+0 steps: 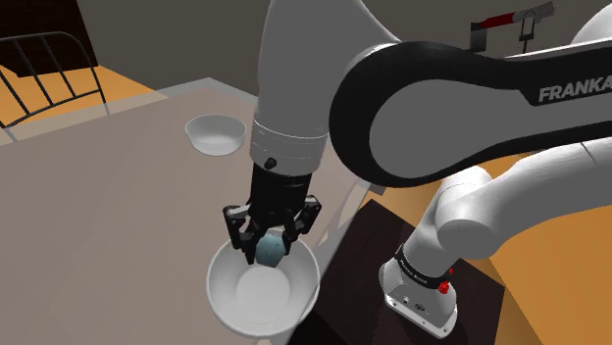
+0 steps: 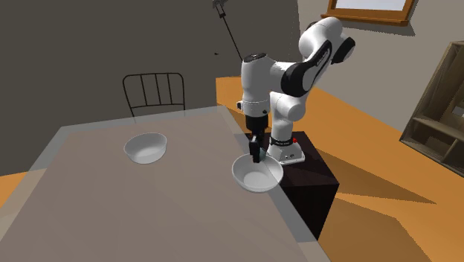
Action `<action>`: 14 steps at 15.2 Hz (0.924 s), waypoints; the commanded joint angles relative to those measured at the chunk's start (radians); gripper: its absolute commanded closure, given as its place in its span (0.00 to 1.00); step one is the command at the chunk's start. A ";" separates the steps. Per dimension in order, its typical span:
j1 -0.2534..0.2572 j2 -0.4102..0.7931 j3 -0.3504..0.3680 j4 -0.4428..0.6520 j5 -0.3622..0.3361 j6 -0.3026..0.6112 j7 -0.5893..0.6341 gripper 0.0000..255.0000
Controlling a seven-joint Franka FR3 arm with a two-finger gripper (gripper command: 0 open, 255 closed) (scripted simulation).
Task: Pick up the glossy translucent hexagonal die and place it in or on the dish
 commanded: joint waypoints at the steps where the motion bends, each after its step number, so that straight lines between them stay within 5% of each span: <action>1: 0.000 0.010 0.014 -0.019 0.007 0.030 -0.002 1.00; 8: -0.002 0.049 0.055 -0.080 0.030 0.130 -0.016 1.00; 14: -0.002 0.049 0.055 -0.080 0.030 0.130 -0.016 1.00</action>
